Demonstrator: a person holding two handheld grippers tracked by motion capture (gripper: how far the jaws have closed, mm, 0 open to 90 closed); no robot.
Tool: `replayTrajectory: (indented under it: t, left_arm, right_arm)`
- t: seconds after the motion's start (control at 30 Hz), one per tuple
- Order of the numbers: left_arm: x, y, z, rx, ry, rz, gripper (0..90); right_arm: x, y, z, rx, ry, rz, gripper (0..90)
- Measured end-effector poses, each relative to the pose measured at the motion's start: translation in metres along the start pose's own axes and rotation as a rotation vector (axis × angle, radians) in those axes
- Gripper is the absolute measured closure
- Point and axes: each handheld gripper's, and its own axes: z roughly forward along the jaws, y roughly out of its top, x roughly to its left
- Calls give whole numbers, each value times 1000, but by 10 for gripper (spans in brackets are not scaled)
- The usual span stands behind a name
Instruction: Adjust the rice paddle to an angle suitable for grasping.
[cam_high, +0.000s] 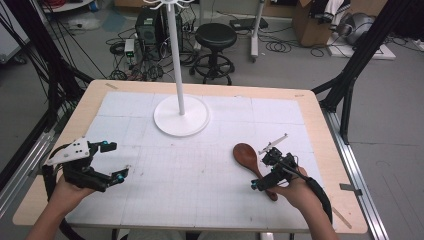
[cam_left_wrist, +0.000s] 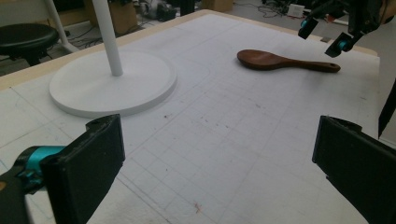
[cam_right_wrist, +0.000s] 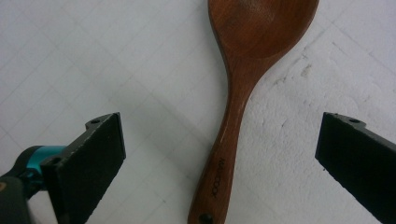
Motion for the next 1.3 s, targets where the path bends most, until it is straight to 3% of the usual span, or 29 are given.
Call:
replayTrajectory:
  t: [0.33,0.47,0.77,0.8,0.97,1.3]
  left_arm:
    - [1,0,1,12,3,5,30]
    - [1,0,1,14,3,4,29]
    - [0,-1,1,14,13,9,30]
    - [-1,0,1,9,23,17,30]
    - [0,-1,1,14,27,14,30]
    - [-1,-1,1,19,30,20,30]
  right_arm:
    - [-3,10,6,33,-5,26,61]
    - [-5,14,7,46,0,16,156]
    - [-7,21,12,96,-15,27,238]
    - [-7,22,13,108,-8,11,290]
    - [-8,26,16,135,-8,8,366]
    - [-7,32,23,168,-7,77,454]
